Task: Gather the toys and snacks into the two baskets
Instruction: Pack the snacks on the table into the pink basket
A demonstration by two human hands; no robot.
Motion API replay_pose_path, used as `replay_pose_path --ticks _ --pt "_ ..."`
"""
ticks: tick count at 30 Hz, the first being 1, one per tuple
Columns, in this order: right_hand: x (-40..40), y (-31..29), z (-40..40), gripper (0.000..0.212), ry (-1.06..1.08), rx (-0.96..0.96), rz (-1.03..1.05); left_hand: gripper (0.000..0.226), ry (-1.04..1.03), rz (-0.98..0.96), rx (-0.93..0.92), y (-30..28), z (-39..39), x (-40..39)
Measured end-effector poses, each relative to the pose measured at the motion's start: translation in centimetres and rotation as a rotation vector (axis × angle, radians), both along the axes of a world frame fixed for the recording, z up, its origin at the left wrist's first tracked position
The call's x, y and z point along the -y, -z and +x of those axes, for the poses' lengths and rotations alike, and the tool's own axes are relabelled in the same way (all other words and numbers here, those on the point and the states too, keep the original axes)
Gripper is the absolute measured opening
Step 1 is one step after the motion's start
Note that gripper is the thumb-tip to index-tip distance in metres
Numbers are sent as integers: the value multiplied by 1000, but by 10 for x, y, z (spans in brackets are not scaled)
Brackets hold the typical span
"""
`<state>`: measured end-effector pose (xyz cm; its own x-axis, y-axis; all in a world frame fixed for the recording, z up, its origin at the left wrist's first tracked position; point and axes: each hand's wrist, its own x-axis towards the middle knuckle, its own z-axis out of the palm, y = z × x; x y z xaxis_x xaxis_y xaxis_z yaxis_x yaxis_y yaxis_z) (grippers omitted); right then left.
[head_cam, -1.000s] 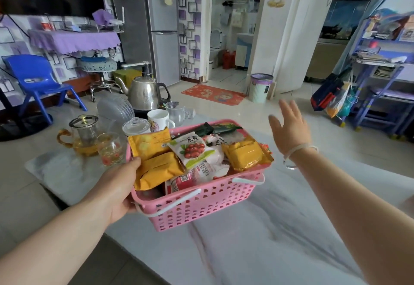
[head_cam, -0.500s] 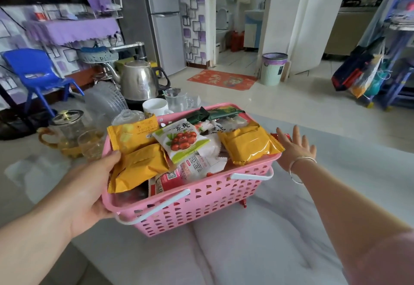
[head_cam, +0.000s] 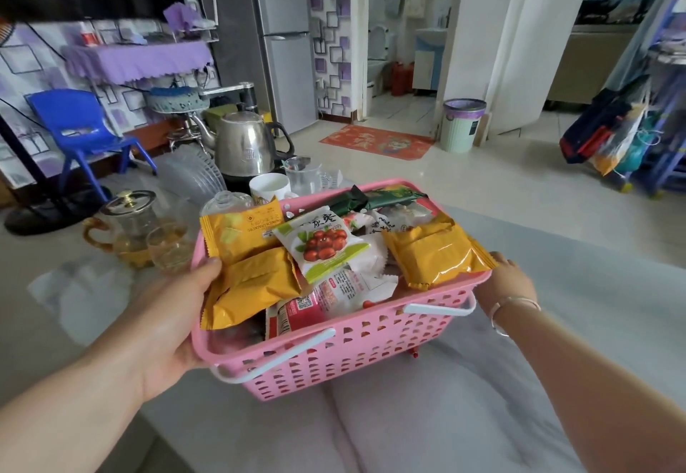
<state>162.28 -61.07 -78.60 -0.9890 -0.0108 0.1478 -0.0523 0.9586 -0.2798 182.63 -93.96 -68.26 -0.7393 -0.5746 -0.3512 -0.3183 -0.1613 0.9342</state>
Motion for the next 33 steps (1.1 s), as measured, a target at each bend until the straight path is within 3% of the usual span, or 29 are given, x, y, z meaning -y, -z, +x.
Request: replay_pose_path --ticks 1,4,7,10,15,18,20,33 --pt "-2 0 6 29 21 28 -72 33 5 9 2 -4 3 -3" --pt "-14 -19 34 27 -1 -149 -346 27 27 64 17 -19 18 -17" --pt "-19 -80 72 27 -60 -412 -576 23 55 94 34 -32 37 -29" --pt "-2 -144 122 33 -268 -607 -636 21 47 96 32 -42 54 -38" --pt "40 -195 196 40 -550 -584 -335 23 66 97 39 -55 78 -53" --pt "53 -192 217 58 -567 -210 62 25 71 86 40 -63 96 -58" --pt "54 -184 222 71 -554 -81 202 27 81 74 51 -64 104 -56" --pt "71 -186 220 84 -508 6 311 30 67 44 80 -67 123 -40"
